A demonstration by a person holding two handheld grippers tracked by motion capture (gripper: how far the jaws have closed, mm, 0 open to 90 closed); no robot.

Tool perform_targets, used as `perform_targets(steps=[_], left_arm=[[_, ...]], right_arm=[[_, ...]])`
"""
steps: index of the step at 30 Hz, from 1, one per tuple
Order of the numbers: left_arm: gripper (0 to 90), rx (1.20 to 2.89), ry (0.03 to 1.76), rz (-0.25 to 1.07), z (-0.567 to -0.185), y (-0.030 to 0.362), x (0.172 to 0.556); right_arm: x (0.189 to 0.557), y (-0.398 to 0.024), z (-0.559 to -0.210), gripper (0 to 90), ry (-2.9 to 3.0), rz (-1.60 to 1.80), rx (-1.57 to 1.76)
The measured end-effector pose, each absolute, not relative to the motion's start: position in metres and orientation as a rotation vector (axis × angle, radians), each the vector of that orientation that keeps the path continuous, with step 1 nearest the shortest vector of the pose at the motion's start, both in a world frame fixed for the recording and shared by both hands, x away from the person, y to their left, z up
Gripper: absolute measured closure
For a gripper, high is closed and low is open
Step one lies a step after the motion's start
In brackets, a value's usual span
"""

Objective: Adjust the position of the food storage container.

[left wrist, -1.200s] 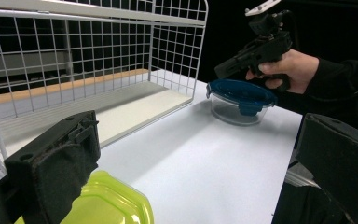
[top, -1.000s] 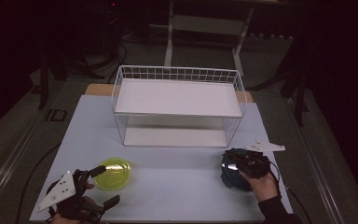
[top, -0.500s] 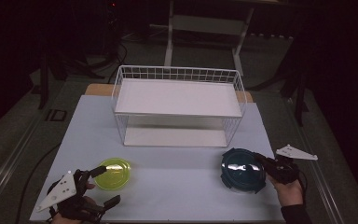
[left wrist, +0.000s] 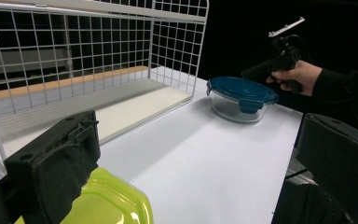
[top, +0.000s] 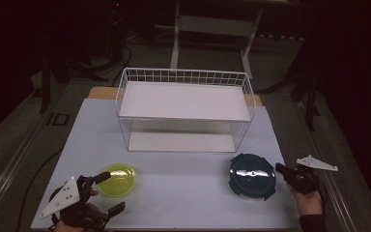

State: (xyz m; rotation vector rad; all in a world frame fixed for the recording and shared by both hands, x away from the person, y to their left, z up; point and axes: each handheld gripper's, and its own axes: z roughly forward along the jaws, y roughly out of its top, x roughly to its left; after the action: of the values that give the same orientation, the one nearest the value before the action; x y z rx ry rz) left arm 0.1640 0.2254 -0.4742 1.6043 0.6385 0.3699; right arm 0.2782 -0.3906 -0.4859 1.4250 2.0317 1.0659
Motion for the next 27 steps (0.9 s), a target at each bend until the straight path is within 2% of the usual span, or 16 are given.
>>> perform_targets(steps=[11,27], left_arm=[[0.0,1.607,0.639,0.372,-0.475,0.225,0.164],[0.0,1.607,0.639,0.372,-0.474,0.225,0.164]], right_arm=[[0.298,-0.389,-0.492,90.0,2.052,1.070,1.436],[0.286,-0.380,-0.495,90.0,2.075,1.068,1.457]])
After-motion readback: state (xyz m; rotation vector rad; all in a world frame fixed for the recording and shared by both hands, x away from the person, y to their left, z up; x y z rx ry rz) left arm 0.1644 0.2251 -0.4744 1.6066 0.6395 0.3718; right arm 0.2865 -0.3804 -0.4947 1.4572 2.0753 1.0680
